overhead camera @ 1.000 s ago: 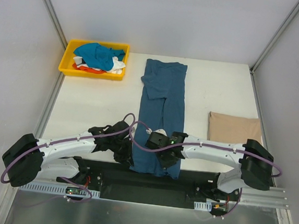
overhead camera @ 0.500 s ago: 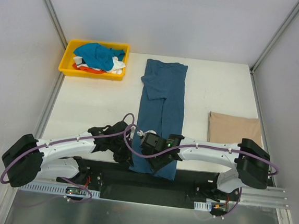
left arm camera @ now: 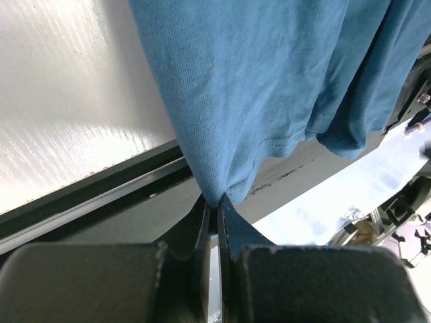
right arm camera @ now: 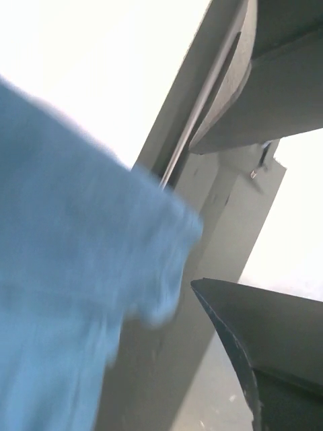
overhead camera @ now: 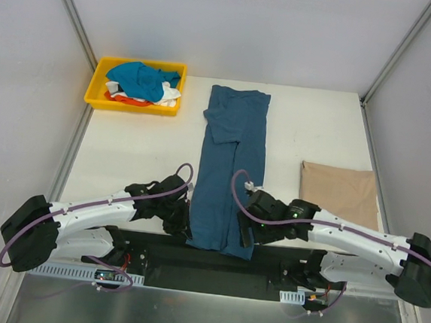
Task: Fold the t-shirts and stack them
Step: Fold the tshirt
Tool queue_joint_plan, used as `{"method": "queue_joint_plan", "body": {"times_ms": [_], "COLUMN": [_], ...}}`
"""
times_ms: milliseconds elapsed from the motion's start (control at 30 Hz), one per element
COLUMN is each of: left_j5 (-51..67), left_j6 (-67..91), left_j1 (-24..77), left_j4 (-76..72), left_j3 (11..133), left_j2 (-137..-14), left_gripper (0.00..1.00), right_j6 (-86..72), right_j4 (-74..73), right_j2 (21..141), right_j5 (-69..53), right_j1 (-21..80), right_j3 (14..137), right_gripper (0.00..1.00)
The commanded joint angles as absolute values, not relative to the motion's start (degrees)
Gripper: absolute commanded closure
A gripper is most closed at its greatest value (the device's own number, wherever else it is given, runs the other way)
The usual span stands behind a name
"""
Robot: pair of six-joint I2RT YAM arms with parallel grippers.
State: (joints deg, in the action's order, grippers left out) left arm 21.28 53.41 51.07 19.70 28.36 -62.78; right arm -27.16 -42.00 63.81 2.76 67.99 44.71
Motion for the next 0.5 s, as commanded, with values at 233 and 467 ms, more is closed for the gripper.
{"method": "queue_joint_plan", "body": {"times_ms": [233, 467], "left_j5": [20.39, 20.65], "left_j6": [53.35, 53.35], "left_j1": [51.50, 51.50], "left_j4": [19.78, 19.78], "left_j3": [28.48, 28.56], "left_j2": [-61.96, -62.67], "left_gripper": [1.00, 1.00], "right_j6": [-37.35, -36.48], "right_j4": [-33.67, -23.83], "right_j2": [59.14, 65.73], "right_j5": [-9.66, -15.55], "right_j1": [61.35, 61.35], "right_j3": [31.21, 29.97], "right_gripper": [0.35, 0.54]}}
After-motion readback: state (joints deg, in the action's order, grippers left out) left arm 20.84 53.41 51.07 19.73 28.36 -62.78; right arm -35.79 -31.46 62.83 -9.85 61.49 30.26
